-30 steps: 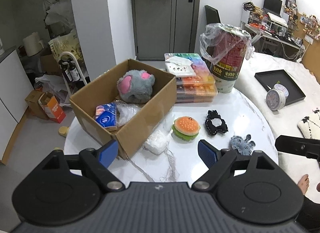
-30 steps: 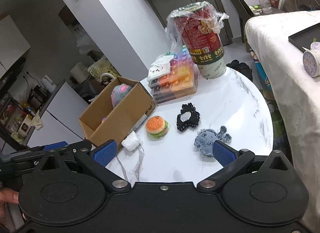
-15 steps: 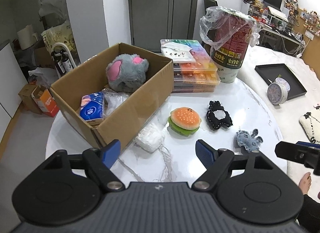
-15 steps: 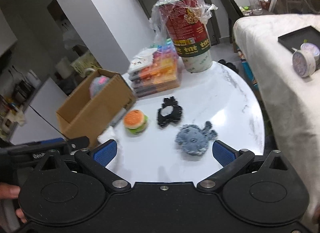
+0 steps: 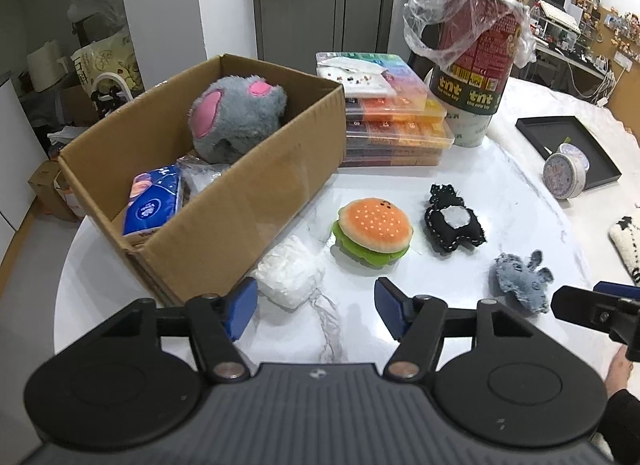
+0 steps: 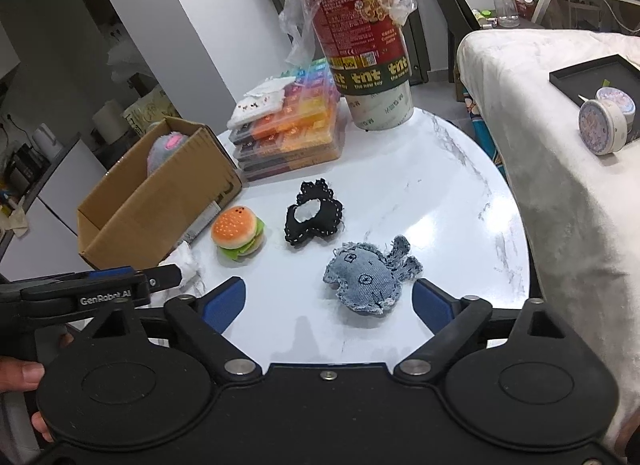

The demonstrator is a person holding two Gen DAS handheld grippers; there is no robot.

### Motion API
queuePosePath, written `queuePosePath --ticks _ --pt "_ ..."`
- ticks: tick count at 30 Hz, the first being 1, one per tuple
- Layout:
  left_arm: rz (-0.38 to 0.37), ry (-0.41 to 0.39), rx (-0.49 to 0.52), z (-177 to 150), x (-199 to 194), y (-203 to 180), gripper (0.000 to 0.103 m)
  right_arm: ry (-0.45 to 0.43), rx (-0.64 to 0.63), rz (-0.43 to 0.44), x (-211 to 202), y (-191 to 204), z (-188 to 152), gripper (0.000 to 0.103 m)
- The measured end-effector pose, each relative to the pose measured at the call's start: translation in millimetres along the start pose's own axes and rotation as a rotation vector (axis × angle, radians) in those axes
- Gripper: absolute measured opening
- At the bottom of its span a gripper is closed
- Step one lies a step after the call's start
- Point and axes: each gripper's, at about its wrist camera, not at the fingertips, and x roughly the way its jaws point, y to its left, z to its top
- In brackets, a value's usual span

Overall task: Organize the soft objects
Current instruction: 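Withdraw the right gripper from the box toward the blue denim plush, then close the right gripper on the blue denim plush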

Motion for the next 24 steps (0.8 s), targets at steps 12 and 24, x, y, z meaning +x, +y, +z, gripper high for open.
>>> queuePosePath --ticks 12,24 --pt "0.028 0.049 -0.041 2.3 36.8 5.7 0.063 0.048 -0.05 -0.054 32.0 6.5 2.4 0.083" --pt "0.06 0.076 -0.08 3.3 51.5 5.1 0.043 0.092 -0.096 -0.115 59.5 10.7 2.5 0.081"
